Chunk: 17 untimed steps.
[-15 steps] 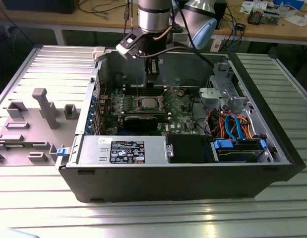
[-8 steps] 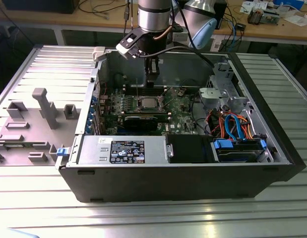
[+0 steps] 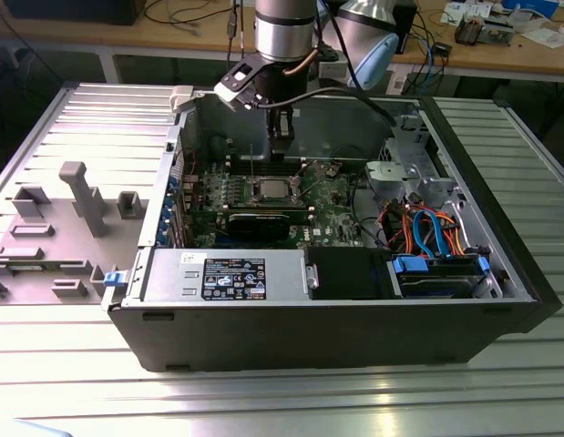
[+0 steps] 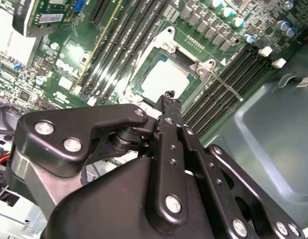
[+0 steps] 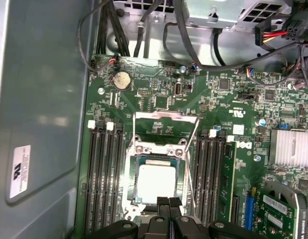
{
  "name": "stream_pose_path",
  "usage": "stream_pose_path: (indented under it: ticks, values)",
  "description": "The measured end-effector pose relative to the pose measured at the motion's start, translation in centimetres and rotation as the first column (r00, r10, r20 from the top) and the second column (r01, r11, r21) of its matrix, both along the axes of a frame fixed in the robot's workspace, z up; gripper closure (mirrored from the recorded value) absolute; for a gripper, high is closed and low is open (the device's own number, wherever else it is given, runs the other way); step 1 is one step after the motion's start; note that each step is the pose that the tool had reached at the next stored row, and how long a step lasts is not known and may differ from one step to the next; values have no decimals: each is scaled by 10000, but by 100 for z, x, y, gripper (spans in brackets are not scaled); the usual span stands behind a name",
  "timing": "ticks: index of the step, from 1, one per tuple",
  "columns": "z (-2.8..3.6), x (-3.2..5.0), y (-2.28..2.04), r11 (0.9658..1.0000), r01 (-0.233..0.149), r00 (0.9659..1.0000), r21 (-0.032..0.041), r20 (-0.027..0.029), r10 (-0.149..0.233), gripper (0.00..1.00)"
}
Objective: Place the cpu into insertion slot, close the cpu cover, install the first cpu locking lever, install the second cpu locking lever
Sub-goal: 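Close the cpu cover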
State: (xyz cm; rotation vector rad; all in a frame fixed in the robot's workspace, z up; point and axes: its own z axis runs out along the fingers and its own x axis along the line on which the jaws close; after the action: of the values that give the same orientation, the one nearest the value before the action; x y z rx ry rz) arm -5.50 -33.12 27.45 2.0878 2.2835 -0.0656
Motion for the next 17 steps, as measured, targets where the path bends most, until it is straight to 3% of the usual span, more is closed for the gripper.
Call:
stream_pose_path:
  ticks: [4,11,17]
  values:
    - [0,92,-57,10000,-1,10000,-1,-24,1,89]
    - [13,273,-81,10000,0,10000,-3,-55,0,89]
    - [33,489,-83,9999,1,9999,124,-116,0,89]
